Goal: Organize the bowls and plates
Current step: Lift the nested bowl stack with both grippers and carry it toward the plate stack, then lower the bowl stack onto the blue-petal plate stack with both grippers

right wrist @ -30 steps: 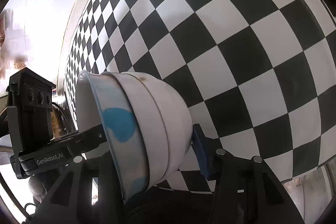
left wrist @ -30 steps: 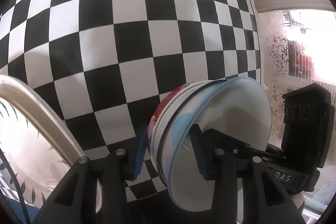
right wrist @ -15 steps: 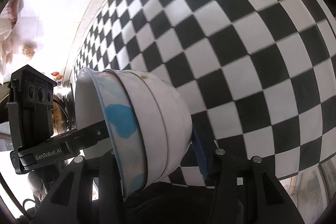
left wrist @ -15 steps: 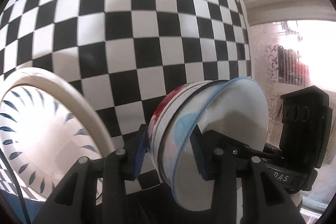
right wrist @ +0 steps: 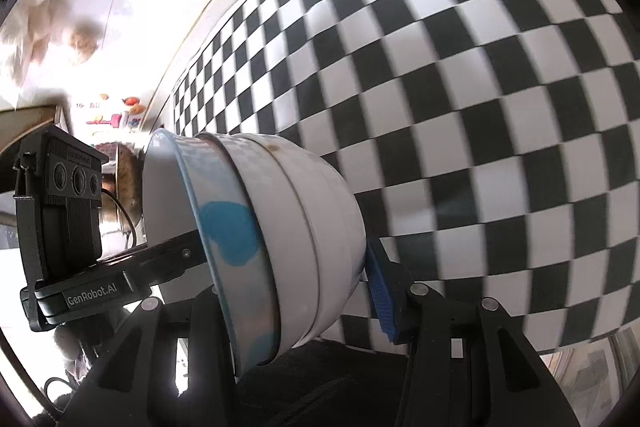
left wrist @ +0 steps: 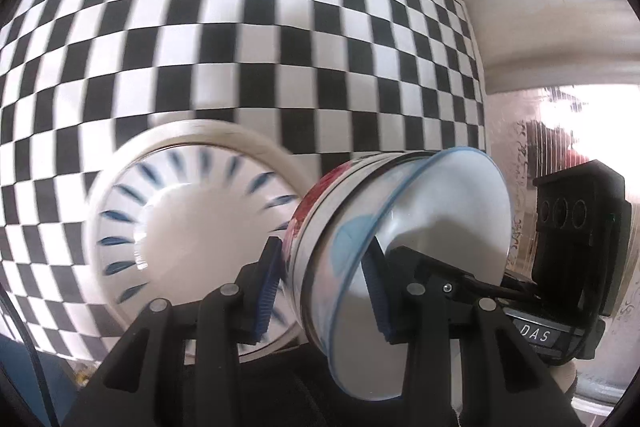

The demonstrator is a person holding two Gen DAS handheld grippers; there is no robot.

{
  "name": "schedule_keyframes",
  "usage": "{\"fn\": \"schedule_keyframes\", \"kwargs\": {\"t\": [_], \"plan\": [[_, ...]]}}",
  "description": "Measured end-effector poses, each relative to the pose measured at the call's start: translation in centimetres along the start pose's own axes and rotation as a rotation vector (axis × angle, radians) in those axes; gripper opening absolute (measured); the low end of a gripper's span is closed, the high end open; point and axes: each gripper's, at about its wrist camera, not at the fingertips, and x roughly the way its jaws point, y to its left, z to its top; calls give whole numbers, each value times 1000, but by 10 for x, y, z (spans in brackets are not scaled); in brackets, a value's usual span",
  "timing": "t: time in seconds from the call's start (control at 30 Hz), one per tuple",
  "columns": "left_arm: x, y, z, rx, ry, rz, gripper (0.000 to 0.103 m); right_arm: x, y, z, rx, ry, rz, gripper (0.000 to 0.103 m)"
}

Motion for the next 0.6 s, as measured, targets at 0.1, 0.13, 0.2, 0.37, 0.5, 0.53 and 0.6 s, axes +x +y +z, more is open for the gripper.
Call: {"fn": "schedule_keyframes", "kwargs": {"t": [0.1,0.13,0.2,0.37,0.5,0.53,0.6], "plan": [[-11,22,-5,-26,-14,8,37,15,18,-3,-19,15,6,48],[-11,27,-7,-37,-18,12,37,21,22,-5,-24,21,9,48],[-14,37,-9,-52,-22,15,37,32,31,-6,-32,32,12,48],[-18,62,-10,-82,-26,25,37,55,46,-7,-44,56,15,48],[-16,77,-10,-97,-15,25,37,69,48,-8,-42,71,11,48],[-14,79,-10,-100,-11,26,37,72,48,-8,-39,75,9,48],[-12,83,-10,-105,-4,28,37,75,47,-9,-37,81,5,48]]}}
